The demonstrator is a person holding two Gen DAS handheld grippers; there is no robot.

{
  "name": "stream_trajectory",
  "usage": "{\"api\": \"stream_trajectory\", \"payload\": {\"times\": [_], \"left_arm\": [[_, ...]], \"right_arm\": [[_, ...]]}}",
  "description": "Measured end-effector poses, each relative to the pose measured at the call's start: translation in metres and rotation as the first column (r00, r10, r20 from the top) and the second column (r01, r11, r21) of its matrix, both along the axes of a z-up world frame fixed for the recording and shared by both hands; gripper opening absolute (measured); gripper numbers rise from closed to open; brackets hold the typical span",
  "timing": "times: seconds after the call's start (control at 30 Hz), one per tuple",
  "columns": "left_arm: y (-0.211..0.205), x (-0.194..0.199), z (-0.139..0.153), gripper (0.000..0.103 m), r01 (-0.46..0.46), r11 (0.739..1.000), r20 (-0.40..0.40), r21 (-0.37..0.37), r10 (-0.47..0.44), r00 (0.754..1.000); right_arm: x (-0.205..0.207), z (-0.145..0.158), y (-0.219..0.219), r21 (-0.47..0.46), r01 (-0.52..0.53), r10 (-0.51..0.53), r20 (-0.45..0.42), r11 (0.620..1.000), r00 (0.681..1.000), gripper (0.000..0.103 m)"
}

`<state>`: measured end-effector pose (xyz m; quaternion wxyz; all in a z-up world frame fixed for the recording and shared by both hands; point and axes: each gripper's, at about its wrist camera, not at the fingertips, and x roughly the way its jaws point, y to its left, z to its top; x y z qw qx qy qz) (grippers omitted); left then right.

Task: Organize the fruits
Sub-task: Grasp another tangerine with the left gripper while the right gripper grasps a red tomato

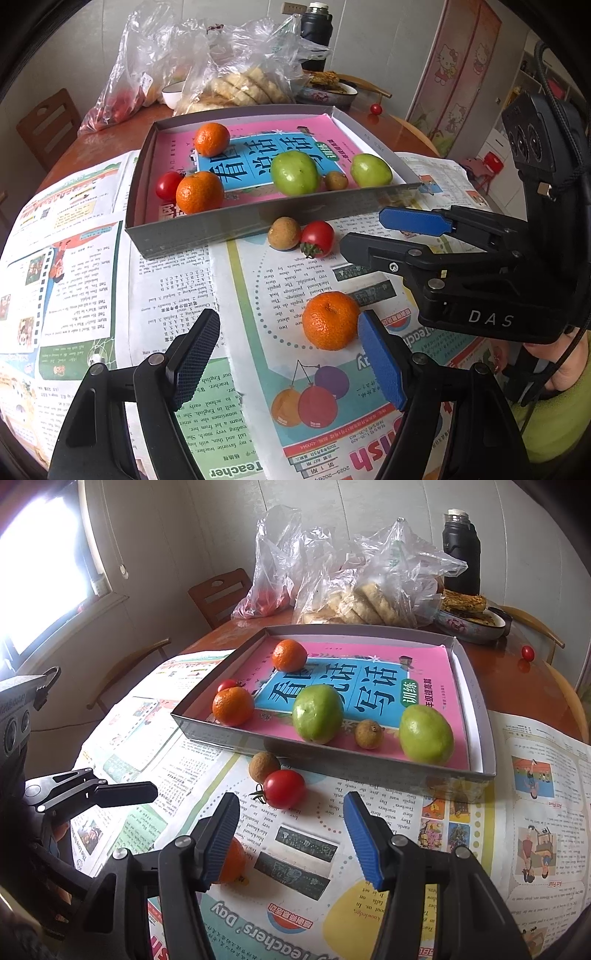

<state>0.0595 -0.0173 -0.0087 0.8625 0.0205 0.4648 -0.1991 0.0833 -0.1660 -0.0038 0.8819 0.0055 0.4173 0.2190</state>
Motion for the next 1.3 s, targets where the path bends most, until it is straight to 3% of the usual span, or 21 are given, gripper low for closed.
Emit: {"api": "stream_trajectory", "payload": {"times": [0.8,0.93,1.3], "left_arm": [[-0.012,0.002,-0.012,0.078,0.062,0.997,-0.027,-0.045,-0.063,0.998],[-0.013,0.004,-0.014,0.072,0.065,0.997,-0.032,-0.050,-0.067,0.997],[-0.012,0.010,-0.021,0.062,0.058,0.996,-0.056,-0.074,-0.062,0.997]], "right_arm": [[0.021,-0.020,0.024,-0.061,-0.122,0.120,-0.049,0.991,0.992,0.058],[0.027,-0.025,0.027,-0.076,-0.137,0.133,-0.052,0.988,0.990,0.058],[0.031,-0.032,0.033,-0.117,-0.176,0.174,-0.026,0.977,0.984,0.044]]}}
